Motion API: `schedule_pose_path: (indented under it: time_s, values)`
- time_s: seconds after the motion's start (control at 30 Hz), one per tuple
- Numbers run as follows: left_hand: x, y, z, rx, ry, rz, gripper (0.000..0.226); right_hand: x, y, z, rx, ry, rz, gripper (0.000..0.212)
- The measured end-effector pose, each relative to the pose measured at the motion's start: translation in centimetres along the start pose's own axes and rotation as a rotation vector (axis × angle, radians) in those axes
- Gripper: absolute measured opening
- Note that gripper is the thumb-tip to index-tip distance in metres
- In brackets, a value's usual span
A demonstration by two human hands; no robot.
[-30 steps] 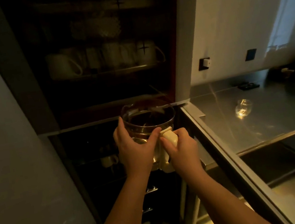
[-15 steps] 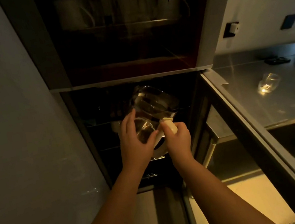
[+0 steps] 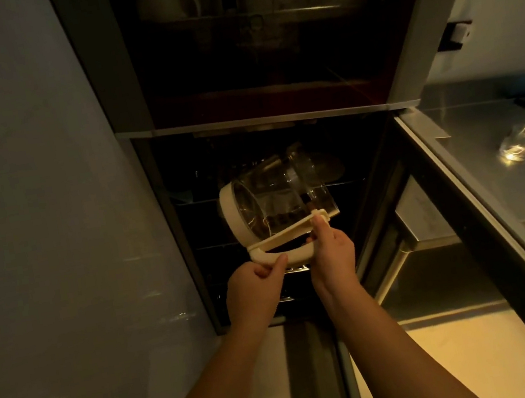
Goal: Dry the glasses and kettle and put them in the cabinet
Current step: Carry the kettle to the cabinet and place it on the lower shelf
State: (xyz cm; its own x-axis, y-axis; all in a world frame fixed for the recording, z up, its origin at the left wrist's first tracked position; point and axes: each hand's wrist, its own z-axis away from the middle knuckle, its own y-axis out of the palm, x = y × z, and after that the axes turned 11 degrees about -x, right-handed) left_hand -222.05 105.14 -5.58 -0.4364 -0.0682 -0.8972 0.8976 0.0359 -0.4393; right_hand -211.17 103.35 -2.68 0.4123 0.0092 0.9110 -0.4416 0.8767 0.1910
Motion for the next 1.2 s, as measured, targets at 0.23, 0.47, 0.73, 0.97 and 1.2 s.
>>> schedule_pose_path:
  time_s: [0.23,0.47,0.73,0.97,1.2]
  values:
    - [-1.6,0.3,-1.4,0.241,-0.593,0.782,0.025,0.0,0.1,-0.2,0.041,0.197,-0.213,0.017]
    - [-1.7,-0.1,-2.4,0.324,-0.763,1.203,0.030,0.0,0.1,-0.5,0.099,0.310,-0.340,0.016]
    - [-2.4,-0.4,-3.5,0.363,-0.511,1.088,0.053,-1.1,0.1,-1.5,0.204,0.329,-0.340,0.028]
    - [-4.5,-1.0,-4.2,0.308,-0.281,1.000,0.032,-0.2,0.0,-1.3,0.301,0.083,0.226,0.038]
    - [-4.4,-0.6,-4.7,0.206,-0.291,0.956,0.030,-1.4,-0.3,-1.1,0.264,-0.572,0.578,0.016]
